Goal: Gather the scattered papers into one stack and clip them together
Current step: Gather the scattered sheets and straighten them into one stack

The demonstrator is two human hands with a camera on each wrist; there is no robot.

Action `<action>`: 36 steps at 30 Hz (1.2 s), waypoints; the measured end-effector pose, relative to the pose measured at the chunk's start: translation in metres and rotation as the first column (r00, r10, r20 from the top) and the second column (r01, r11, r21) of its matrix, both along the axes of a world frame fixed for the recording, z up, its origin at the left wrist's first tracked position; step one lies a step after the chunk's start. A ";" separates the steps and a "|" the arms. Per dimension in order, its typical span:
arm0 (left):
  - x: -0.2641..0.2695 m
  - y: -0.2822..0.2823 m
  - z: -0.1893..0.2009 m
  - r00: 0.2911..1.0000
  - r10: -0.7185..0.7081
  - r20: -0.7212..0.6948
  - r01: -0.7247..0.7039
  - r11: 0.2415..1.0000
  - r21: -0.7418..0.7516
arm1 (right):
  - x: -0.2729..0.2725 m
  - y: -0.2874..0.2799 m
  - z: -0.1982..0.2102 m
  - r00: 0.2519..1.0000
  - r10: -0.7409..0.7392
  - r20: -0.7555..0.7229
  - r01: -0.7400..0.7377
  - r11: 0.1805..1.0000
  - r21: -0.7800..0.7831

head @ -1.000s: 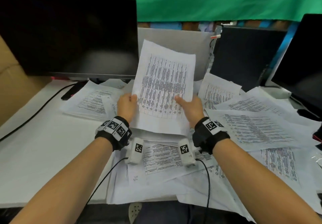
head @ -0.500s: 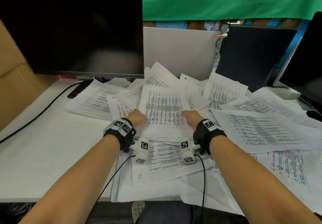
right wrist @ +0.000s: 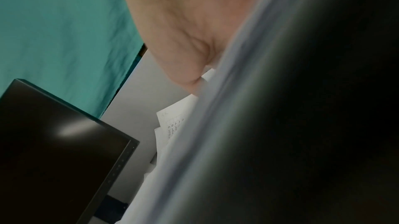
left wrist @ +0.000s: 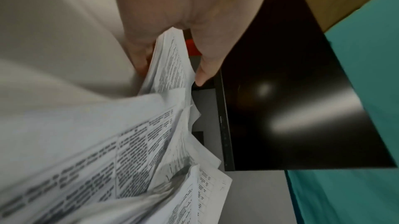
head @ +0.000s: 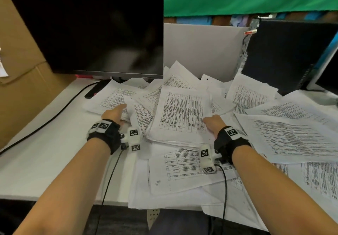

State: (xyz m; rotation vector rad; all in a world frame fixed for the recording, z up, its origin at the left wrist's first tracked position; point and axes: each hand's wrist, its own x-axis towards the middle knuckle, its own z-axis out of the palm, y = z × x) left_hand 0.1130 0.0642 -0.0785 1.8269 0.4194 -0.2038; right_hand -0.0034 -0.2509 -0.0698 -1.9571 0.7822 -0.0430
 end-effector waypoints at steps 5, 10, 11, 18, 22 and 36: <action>-0.023 -0.032 0.021 0.992 -0.067 -0.109 0.028 0.943 -0.331 | -0.004 0.002 0.000 1.000 -0.028 0.008 0.028 1.000 -0.008; -0.033 -0.034 0.036 0.963 0.113 0.246 -0.088 0.990 -0.109 | -0.002 0.001 -0.001 1.000 0.012 0.014 -0.011 0.999 -0.032; -0.034 -0.029 0.041 0.937 0.139 0.321 -0.116 0.989 -0.088 | -0.002 0.000 -0.003 1.000 0.012 0.017 -0.011 0.999 -0.036; -0.078 0.017 0.110 0.674 -0.156 0.722 -0.247 0.874 0.419 | -0.004 0.001 -0.004 0.999 0.011 0.038 -0.009 0.999 -0.053; -0.091 0.026 0.161 0.491 -0.324 0.809 -0.280 0.821 0.498 | -0.008 0.000 0.000 0.999 0.035 0.034 -0.033 0.998 -0.052; -0.088 0.022 0.180 0.567 -0.076 0.820 -0.086 0.985 0.150 | -0.004 0.119 0.059 0.787 0.504 0.356 -0.609 0.724 0.322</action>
